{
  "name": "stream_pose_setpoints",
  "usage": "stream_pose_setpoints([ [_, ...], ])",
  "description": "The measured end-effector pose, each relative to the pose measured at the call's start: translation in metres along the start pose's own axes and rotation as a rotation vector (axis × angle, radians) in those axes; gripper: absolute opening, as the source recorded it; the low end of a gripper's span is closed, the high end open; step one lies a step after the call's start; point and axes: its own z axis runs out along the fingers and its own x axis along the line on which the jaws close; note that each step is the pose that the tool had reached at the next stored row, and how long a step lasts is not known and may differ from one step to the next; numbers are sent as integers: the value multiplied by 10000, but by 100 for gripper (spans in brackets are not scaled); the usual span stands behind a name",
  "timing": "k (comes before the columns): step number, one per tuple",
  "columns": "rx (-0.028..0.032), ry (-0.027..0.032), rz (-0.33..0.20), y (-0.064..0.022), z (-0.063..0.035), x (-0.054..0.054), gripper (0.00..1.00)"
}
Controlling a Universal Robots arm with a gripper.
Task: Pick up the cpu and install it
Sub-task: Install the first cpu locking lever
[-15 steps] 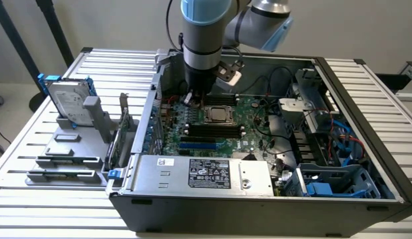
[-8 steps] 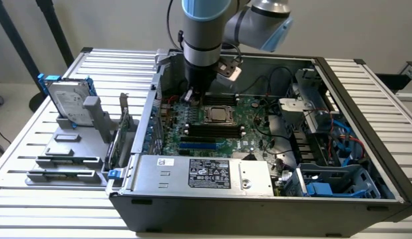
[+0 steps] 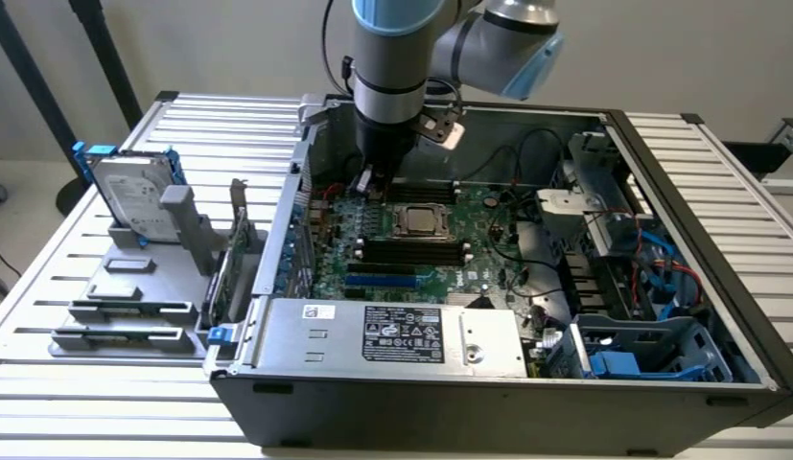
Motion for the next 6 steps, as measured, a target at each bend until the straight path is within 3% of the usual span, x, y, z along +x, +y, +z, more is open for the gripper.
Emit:
stream_pose_setpoints([
  [6,0,2,-1,0,1,1,11],
])
